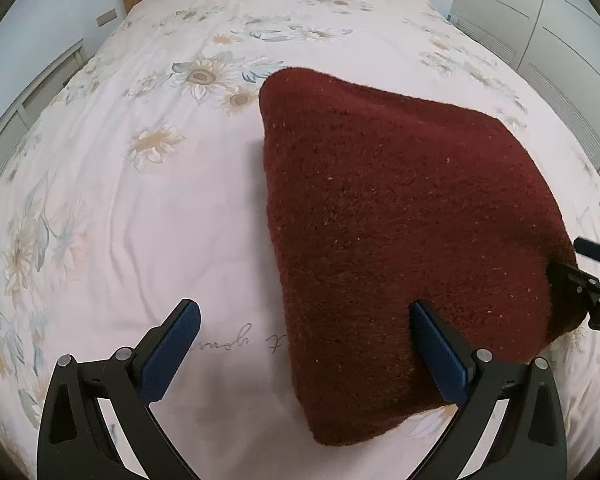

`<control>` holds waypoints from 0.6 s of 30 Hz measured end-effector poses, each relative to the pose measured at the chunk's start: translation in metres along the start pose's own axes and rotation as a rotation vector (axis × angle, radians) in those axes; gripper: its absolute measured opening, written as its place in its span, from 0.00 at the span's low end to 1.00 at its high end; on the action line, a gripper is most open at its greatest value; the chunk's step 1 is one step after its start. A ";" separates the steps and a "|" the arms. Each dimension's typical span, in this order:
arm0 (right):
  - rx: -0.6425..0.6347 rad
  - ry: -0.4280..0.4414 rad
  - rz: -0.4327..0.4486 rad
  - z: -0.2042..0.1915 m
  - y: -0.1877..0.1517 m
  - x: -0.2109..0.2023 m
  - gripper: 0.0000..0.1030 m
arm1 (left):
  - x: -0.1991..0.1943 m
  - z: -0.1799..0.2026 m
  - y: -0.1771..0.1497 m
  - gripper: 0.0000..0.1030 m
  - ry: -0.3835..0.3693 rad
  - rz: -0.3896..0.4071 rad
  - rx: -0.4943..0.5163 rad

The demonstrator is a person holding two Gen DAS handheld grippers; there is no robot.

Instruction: Fold small clothes

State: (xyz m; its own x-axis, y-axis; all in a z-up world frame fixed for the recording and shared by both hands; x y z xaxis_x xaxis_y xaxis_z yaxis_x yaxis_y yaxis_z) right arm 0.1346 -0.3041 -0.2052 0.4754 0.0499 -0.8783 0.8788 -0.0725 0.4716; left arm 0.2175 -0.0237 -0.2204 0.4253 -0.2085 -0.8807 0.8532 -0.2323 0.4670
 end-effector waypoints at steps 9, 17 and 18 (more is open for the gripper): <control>0.007 0.011 0.088 -0.005 0.012 -0.059 0.99 | -0.042 0.000 0.005 0.99 0.019 0.047 -0.020; -0.010 -0.025 0.182 0.004 0.004 -0.149 0.99 | -0.129 0.005 0.006 0.99 0.021 0.133 -0.043; -0.009 -0.032 0.186 0.005 0.002 -0.155 0.99 | -0.139 0.006 0.004 0.99 0.033 0.139 -0.044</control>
State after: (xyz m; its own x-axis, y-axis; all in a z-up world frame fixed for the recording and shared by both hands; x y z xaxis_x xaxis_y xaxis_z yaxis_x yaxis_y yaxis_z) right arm 0.0628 -0.3173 -0.0683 0.6284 0.0051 -0.7779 0.7763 -0.0688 0.6266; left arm 0.1596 -0.0008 -0.0956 0.5493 -0.2041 -0.8103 0.7975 -0.1614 0.5813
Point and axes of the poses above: each gripper's, at about its wrist camera, not at the fingertips, and x roughly the way its jaws point, z to its right, y to its top, the point moved 7 cm from there along x, roughly the way its jaws point, and after that the axes turned 4 degrees about -y, right-handed, at the moved point
